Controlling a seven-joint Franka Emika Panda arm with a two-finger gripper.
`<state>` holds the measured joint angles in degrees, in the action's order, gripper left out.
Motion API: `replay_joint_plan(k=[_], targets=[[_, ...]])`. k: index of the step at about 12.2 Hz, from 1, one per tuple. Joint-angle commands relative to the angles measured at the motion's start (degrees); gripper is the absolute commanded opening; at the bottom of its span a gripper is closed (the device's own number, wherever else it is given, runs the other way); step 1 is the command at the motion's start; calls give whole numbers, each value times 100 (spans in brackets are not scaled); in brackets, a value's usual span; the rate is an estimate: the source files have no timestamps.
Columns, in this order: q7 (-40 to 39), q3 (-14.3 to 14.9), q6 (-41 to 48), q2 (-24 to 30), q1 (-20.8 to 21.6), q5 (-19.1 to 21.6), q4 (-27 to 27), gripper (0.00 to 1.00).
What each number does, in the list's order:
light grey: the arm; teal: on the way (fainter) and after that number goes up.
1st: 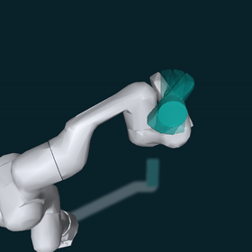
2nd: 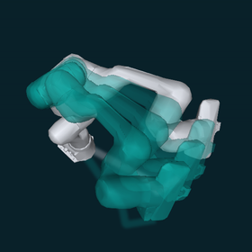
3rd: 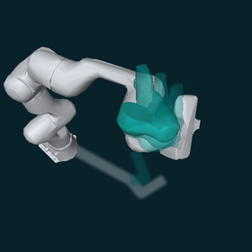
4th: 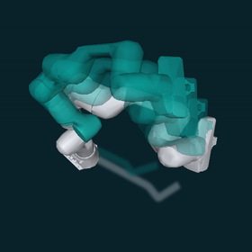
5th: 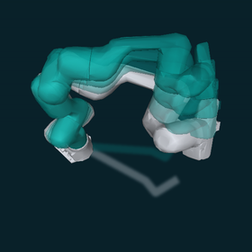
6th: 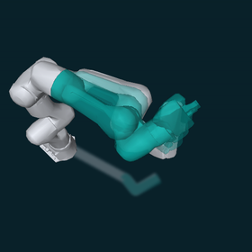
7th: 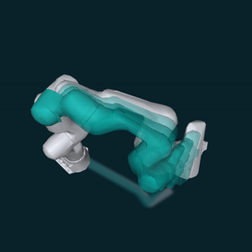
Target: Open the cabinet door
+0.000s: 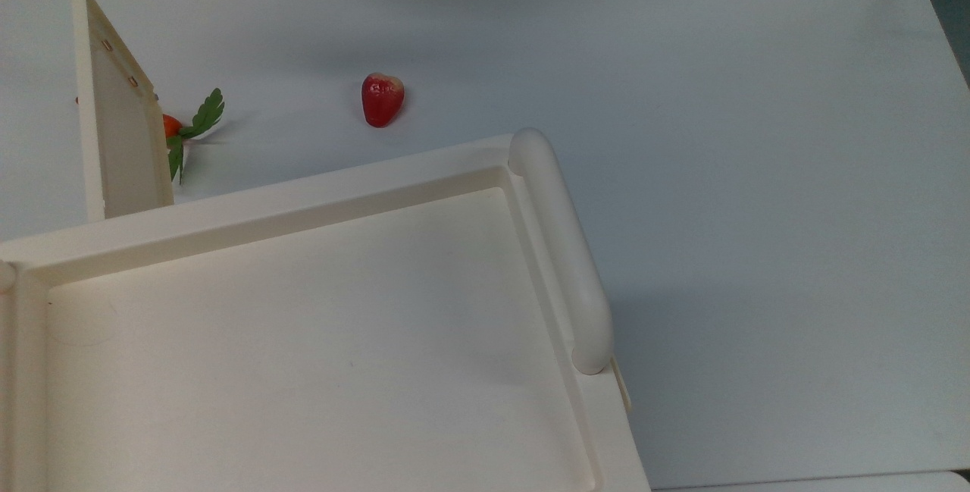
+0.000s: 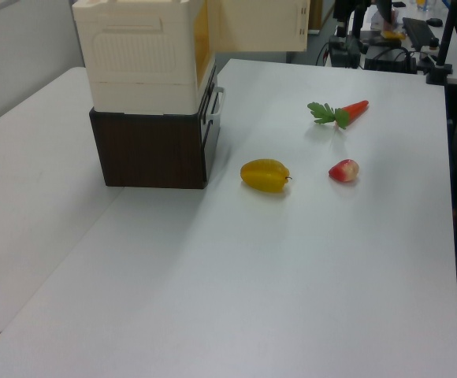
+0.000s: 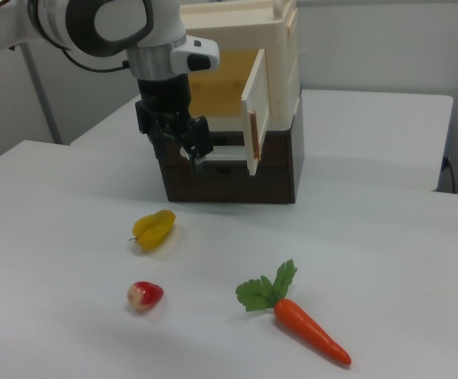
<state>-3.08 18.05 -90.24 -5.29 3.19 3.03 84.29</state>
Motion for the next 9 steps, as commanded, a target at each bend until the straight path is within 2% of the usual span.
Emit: replay_joint_plan(k=[1,9], targets=[[-307,5,138,72,24,-22,61,100],[-378,5,173,72,33,-22,70,100]])
